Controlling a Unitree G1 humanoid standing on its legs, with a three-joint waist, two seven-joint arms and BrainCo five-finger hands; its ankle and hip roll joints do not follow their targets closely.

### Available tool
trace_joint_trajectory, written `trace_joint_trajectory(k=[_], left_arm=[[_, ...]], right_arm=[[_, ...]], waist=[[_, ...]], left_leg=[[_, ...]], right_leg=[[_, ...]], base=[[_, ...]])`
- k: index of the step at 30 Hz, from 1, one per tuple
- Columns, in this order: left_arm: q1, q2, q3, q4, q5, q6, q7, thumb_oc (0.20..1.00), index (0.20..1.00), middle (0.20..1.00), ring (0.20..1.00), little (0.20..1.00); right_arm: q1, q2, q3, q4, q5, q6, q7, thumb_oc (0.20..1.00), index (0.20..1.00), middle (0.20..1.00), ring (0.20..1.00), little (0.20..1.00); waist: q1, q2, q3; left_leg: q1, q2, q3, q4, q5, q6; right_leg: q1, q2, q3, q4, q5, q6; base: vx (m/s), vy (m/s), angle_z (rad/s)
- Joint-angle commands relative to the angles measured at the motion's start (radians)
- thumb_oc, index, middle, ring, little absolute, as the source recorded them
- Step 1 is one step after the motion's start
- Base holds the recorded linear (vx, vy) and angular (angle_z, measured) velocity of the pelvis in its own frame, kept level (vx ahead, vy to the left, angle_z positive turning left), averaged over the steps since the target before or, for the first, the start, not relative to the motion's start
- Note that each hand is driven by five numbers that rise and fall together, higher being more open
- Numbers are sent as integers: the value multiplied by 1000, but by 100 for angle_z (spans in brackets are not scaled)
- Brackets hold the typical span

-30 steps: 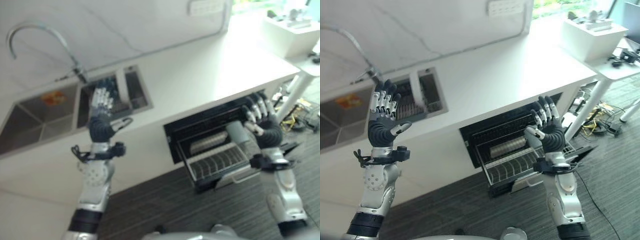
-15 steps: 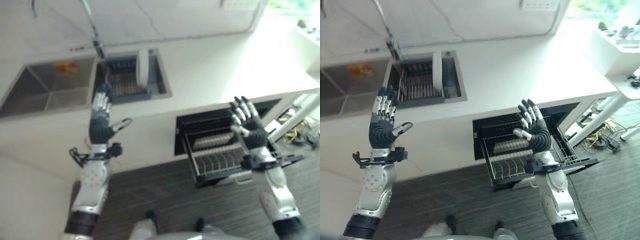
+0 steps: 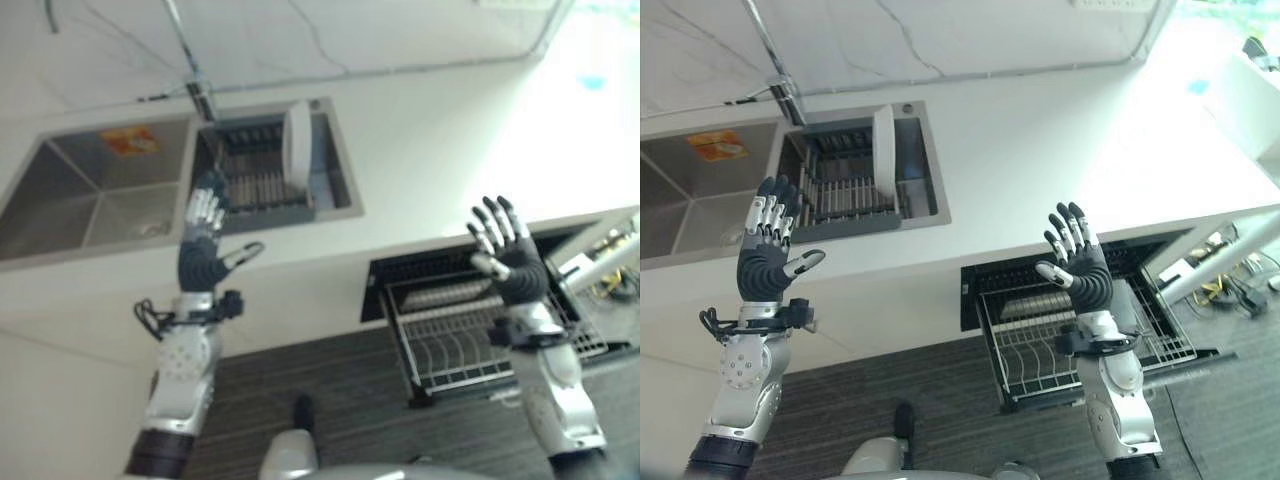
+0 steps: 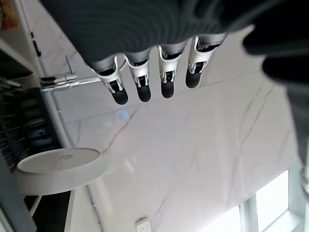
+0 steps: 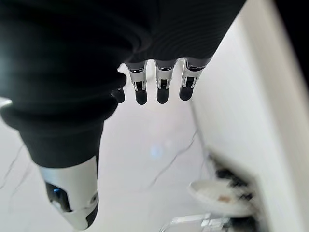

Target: Place the dishes in the dishwasher.

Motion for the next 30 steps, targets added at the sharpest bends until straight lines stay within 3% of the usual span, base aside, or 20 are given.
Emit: trace_joint_trajectory(k=[1,6,14,27,28,30], left_arm=[[-24,24,33,-32,12,-31,-20,1000,1000,1000,1000,1000],[-27,33,29,-38,3,-35,-27,1000,1000,1000,1000,1000],[-13,30,28,-77,-35,-16,-46,1000,1000,1000,1000,1000],[4,29,-1,-66,-94,17,-128,1000,1000,1000,1000,1000],[0,33,-10,-56,-102,26,-146,1000,1000,1000,1000,1000],[-2,37,-18,-49,-108,23,-155,1000,1000,1000,1000,1000]], right_arm=[[11,-8,-30,-52,-26,-27,-8,1000,1000,1000,1000,1000],[12,-16,-29,-50,-61,-26,-3,1000,1000,1000,1000,1000],[-58,-33,10,-69,-66,-54,5,1000,1000,1000,1000,1000],[-255,-30,90,-11,-102,4,-109,1000,1000,1000,1000,1000],[-336,-23,93,32,-86,42,-140,1000,1000,1000,1000,1000],[-386,-20,94,62,-85,56,-160,1000,1000,1000,1000,1000]], waist=[[-18,10,-46],[-17,12,-42],[28,10,-53],[131,6,-76],[155,6,-75],[168,7,-76]], left_leg=[[40,69,65,-14,-54,-35],[37,43,61,-13,-64,-20],[37,31,49,-14,-76,-29],[52,20,15,-14,-95,-25],[62,24,20,-14,-97,-30],[62,26,19,-14,-96,-32]], right_leg=[[-68,29,-3,132,-59,-63],[-69,37,3,143,-67,-67],[-70,15,-44,61,-7,-44],[-37,-8,-143,42,12,-36],[-23,-19,-175,39,16,-30],[-18,-21,-188,36,18,-30]], base=[[31,25,0],[26,32,11],[-12,20,2],[4,-4,13],[42,-11,8],[45,-2,1]])
